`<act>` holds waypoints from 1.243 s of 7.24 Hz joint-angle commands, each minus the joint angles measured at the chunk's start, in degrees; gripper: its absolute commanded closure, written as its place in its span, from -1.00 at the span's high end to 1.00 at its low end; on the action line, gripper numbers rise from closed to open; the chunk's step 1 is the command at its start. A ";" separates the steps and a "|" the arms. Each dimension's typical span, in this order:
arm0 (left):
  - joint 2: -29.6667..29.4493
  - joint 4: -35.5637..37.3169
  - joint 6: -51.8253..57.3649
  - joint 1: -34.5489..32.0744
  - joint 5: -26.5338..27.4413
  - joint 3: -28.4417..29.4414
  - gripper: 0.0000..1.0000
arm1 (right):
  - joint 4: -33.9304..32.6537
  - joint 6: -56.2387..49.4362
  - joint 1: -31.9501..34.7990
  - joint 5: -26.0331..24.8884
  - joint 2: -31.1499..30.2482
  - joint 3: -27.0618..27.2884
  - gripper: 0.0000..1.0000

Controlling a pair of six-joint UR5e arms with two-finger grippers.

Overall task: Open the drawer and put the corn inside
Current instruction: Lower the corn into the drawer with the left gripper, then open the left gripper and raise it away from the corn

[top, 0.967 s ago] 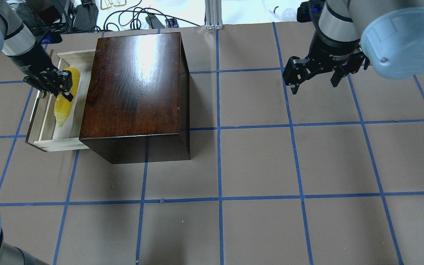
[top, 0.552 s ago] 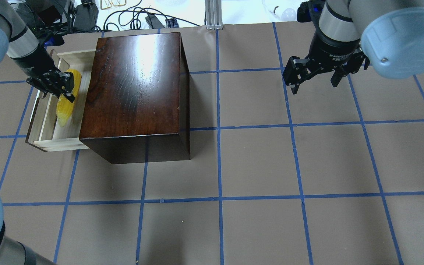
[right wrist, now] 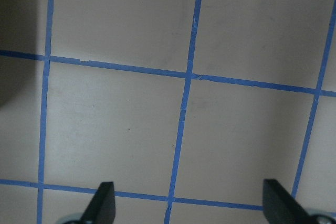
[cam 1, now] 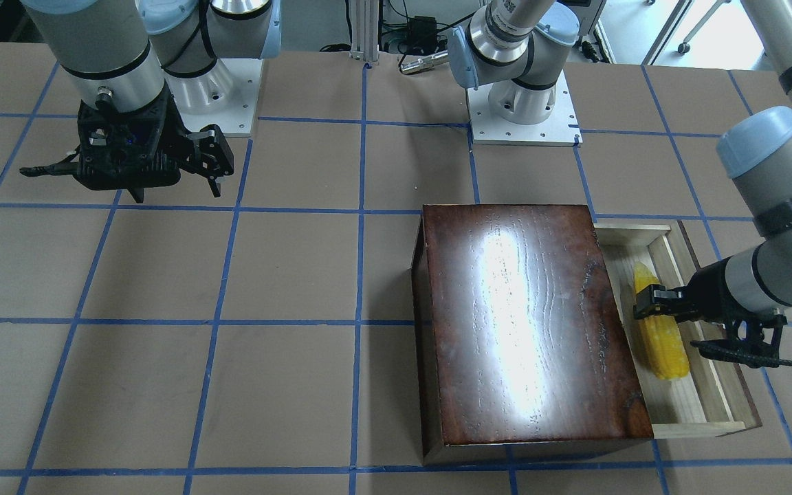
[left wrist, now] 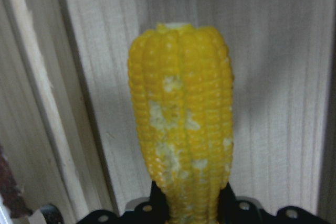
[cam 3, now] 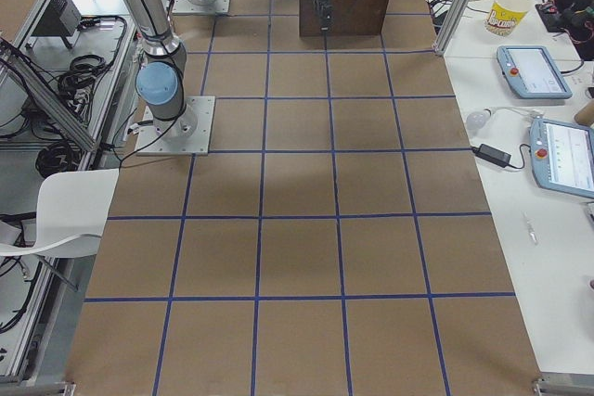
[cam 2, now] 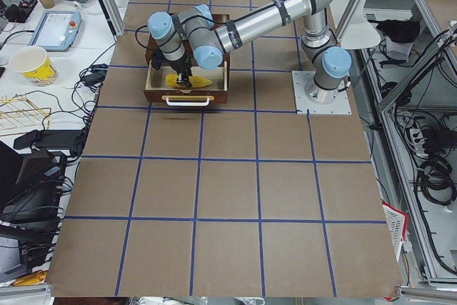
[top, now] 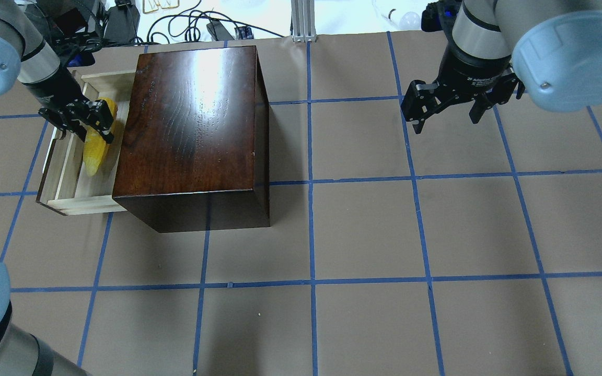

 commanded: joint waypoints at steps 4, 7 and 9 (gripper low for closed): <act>3.85 -2.19 -0.97 -2.01 1.17 4.02 1.00 | 0.00 0.00 0.04 0.00 0.02 0.00 1.00; 7.37 -7.82 -17.90 -9.45 0.65 7.46 1.00 | 0.00 0.00 -0.13 0.00 0.02 0.00 1.00; 9.57 -7.92 -21.37 -12.38 -1.71 7.29 1.00 | 0.00 0.00 0.04 0.00 0.02 0.09 1.00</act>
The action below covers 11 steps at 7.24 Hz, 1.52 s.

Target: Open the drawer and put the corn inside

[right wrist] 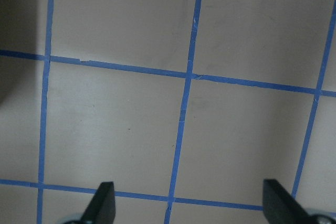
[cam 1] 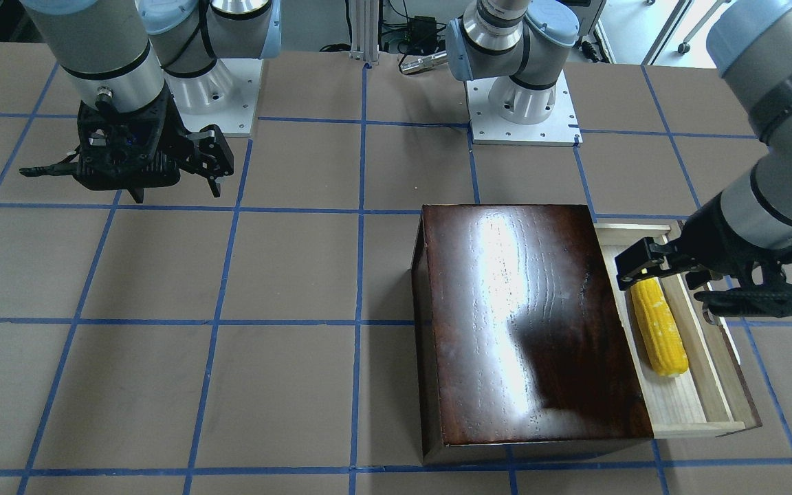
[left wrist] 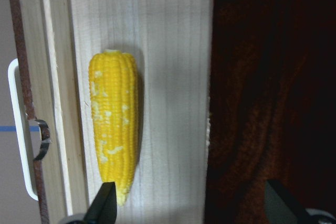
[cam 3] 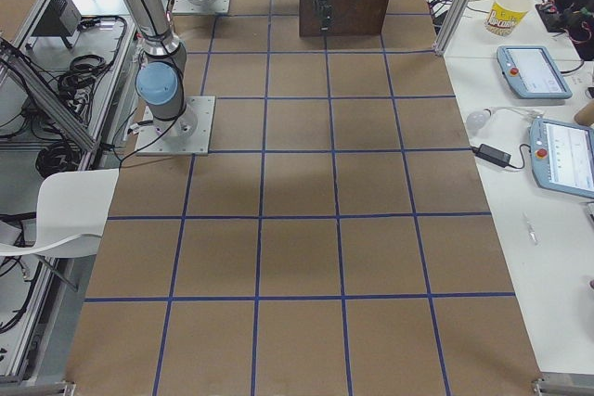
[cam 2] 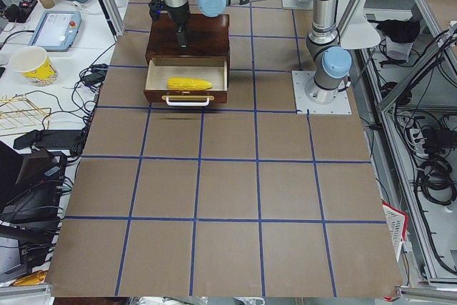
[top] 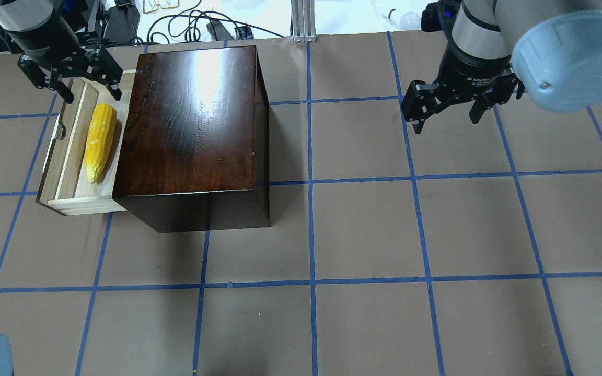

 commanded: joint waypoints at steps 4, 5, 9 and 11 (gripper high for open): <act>4.12 -2.50 -5.01 -5.67 -1.79 -4.53 1.00 | 0.00 0.00 0.04 0.00 0.00 -0.01 1.00; 4.91 -2.50 -5.01 -5.76 -1.70 -5.93 1.00 | 0.00 0.00 -0.13 0.00 -0.09 -0.01 1.00; 10.09 -2.68 -5.10 -5.93 -1.69 -9.62 1.00 | 0.00 0.00 0.04 0.00 0.00 -0.01 1.00; 10.81 -2.51 -5.45 -6.02 -1.69 -10.25 1.00 | 0.00 0.00 -0.14 0.00 0.00 -0.01 1.00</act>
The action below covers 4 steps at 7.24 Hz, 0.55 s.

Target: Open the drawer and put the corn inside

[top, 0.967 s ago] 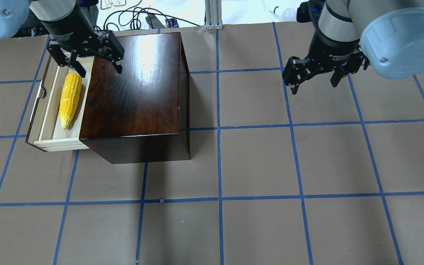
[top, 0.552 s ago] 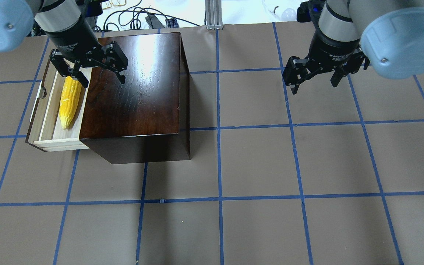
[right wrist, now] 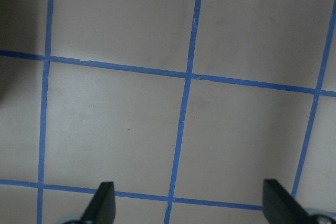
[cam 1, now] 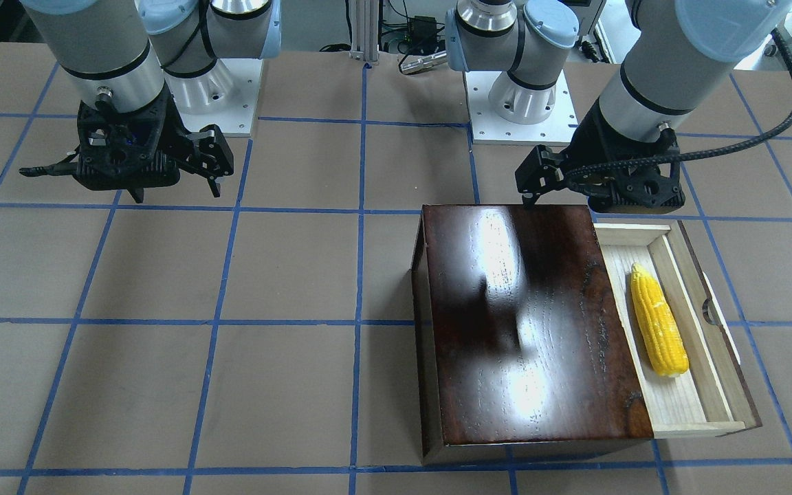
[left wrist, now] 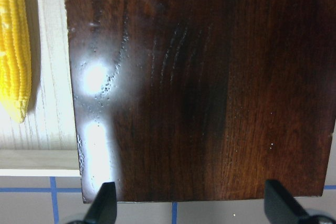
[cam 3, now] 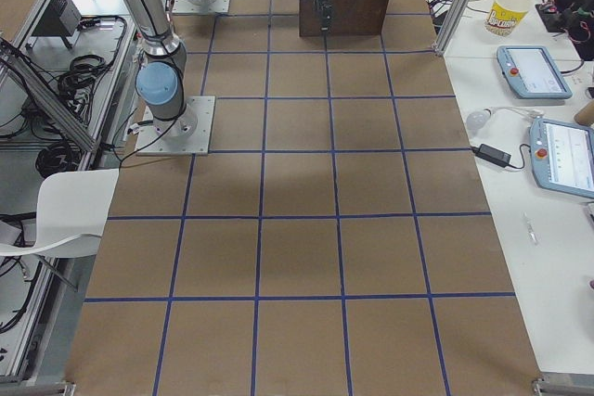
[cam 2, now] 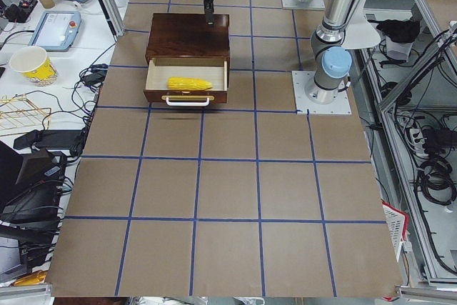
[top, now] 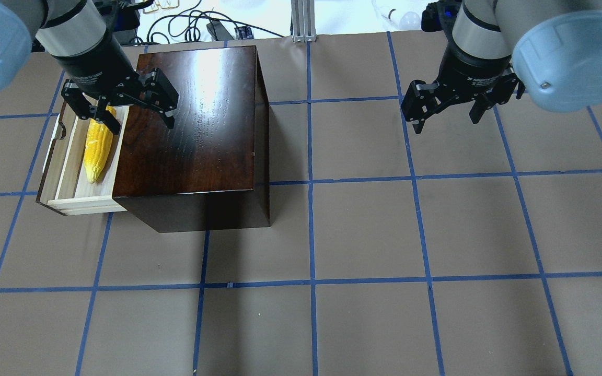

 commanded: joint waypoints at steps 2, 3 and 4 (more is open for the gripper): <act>0.41 0.09 -2.02 -0.24 0.06 -0.47 1.00 | 0.00 0.00 0.11 0.00 0.00 0.09 1.00; -0.02 0.26 -2.02 -0.76 2.32 -0.46 1.00 | 0.00 0.00 -0.06 0.00 0.00 0.00 1.00; 0.49 0.35 -2.02 -1.72 2.34 -0.55 1.00 | 0.00 0.00 0.11 0.00 0.00 0.00 1.00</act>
